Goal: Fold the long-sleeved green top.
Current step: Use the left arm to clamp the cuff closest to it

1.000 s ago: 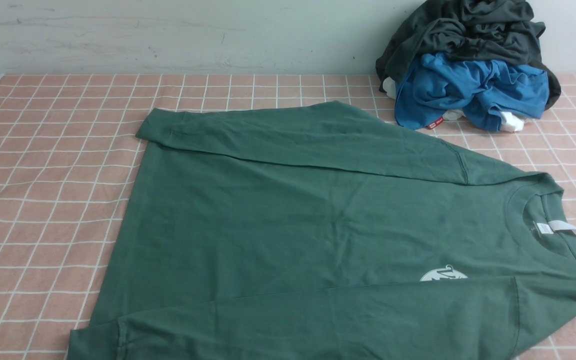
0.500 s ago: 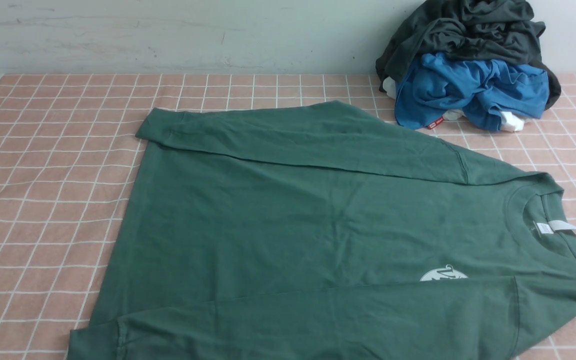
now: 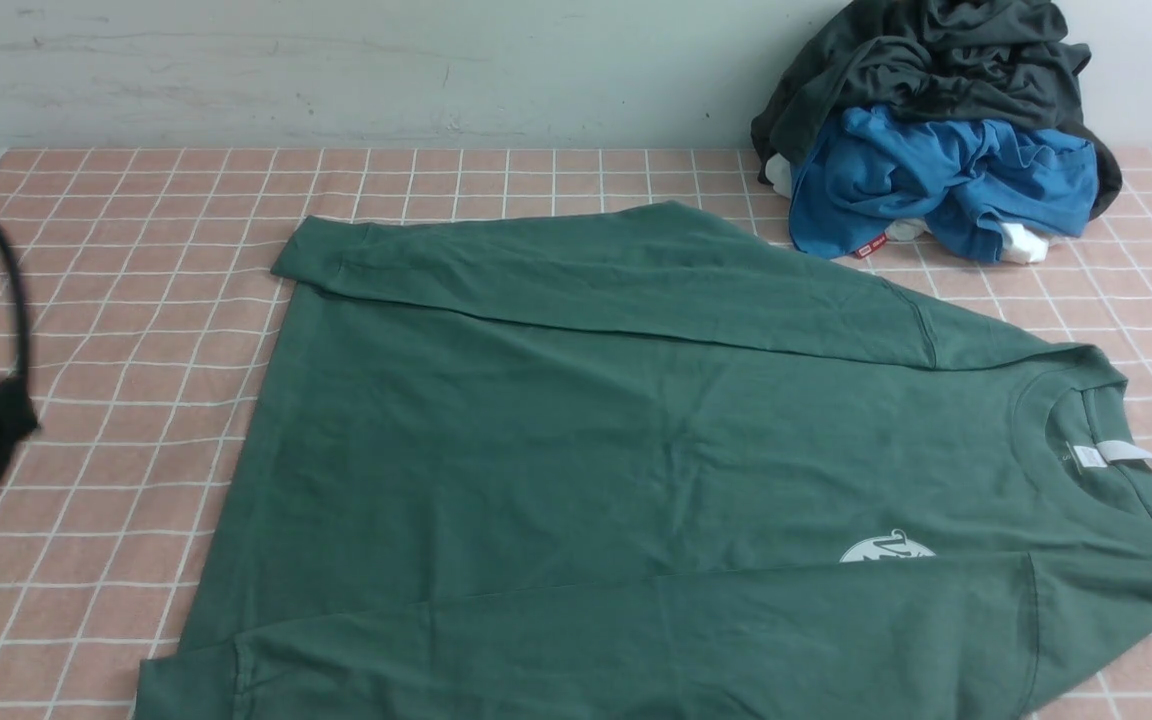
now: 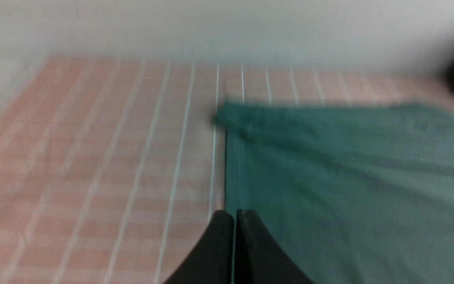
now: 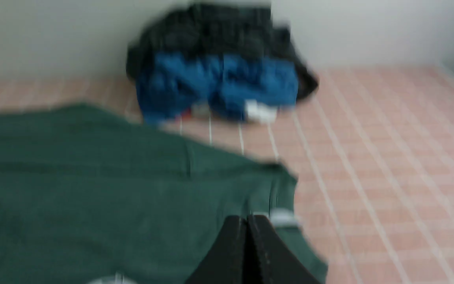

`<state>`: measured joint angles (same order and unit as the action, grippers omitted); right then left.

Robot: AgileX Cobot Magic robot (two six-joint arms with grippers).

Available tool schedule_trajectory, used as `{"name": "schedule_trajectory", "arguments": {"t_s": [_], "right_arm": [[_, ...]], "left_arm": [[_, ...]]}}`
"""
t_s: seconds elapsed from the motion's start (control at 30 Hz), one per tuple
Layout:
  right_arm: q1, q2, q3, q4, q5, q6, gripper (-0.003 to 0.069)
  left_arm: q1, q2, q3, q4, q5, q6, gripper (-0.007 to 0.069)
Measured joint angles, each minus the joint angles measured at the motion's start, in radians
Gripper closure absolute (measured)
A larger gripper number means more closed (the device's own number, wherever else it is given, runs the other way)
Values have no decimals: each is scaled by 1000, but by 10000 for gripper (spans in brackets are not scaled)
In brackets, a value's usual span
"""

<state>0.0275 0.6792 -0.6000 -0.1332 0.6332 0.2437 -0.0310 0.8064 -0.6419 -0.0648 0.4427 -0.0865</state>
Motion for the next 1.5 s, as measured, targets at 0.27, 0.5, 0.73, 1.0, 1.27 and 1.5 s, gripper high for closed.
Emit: {"name": "schedule_trajectory", "arguments": {"t_s": [0.27,0.5,0.73,1.0,1.27,1.5], "right_arm": [[109,277,15,342,218,-400,673],[124,366,15,462,78,-550,673],[124,378,15,500,47,-563,673],[124,378,15,519,45,-577,673],[124,378,15,531,44,-581,673],[124,378,15,538,43,-584,673]], "left_arm": [[0,343,-1,-215,222,278,514],[0,615,-7,-254,167,258,228],[0,711,-8,-182,156,136,214],[26,713,-42,-135,134,43,229],[34,757,-44,-126,160,35,369],[34,758,-48,-136,164,36,587]]}}
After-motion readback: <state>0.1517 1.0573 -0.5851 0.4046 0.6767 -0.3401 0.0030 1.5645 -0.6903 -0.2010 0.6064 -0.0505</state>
